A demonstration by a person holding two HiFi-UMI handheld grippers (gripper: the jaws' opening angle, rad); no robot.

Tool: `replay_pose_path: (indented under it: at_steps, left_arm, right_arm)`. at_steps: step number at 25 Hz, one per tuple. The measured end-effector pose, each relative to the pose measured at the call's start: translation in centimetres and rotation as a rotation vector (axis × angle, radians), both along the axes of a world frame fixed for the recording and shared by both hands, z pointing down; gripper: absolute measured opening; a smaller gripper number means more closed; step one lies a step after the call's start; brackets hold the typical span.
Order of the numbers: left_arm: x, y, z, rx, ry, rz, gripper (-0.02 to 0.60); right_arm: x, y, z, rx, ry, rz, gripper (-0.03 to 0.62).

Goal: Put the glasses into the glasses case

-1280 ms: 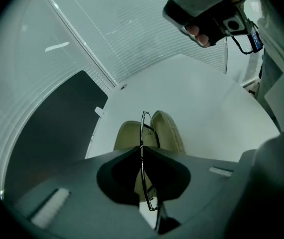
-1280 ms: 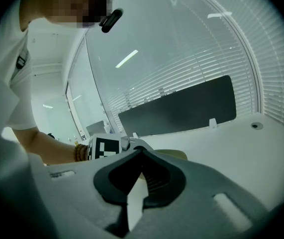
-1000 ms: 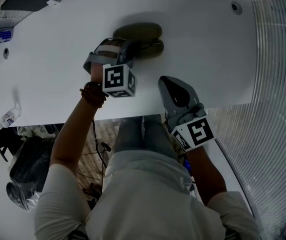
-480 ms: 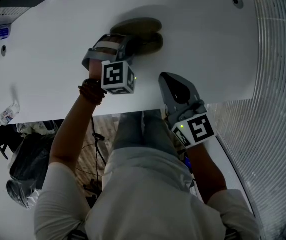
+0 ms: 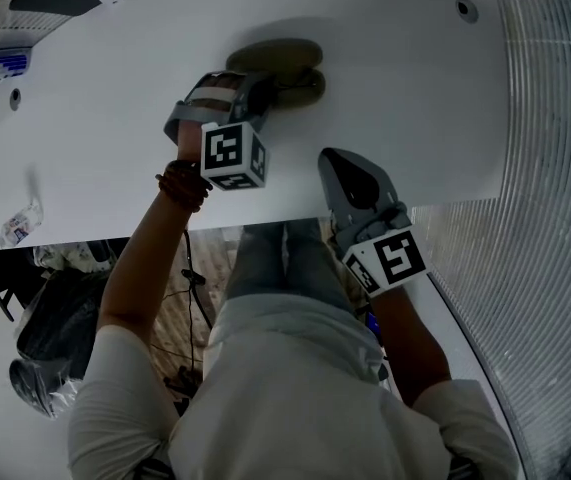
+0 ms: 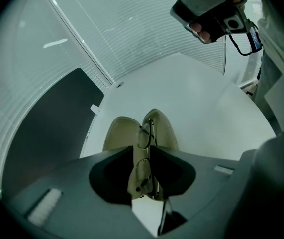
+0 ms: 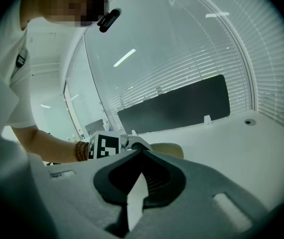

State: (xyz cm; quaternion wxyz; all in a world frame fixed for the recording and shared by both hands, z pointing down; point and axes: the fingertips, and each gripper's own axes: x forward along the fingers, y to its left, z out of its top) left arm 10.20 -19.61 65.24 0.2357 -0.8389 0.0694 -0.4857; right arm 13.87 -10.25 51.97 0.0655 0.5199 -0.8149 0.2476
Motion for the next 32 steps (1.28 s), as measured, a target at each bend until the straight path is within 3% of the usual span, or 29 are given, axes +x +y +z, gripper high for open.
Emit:
replay_pose_path:
  at_steps: [6,14,22,26,32]
  left_arm:
    - [-1.1,0.3,-2.0,0.018,0.021,-0.020,0.109]
    - [-2.6,2.4,-7.1,0.006,0.132,-0.104,0.066]
    - [-5.3,6.1,-16.9,-0.089,0.444,-0.312,0.003]
    - [-5.9,8.3,-21.9,-0.148,0.587,-0.368,0.003]
    - [-7.8,11.0,-29.4,-0.198,0.875,-0.455,0.003]
  right_arm:
    - [-0.2,0.3,-1.8,0.032,0.014,0.002,0.002]
    - [-0.6,1.1,-5.5,0.088,0.040,-0.004,0.002]
    - [-1.7,2.2,-12.2,0.187,0.063,-0.021,0.002]
    - [-1.8,2.5,-15.6,0.245,0.054,-0.021,0.002]
    - [-4.2,4.2,-19.4,0.307,0.033,-0.076,0.002]
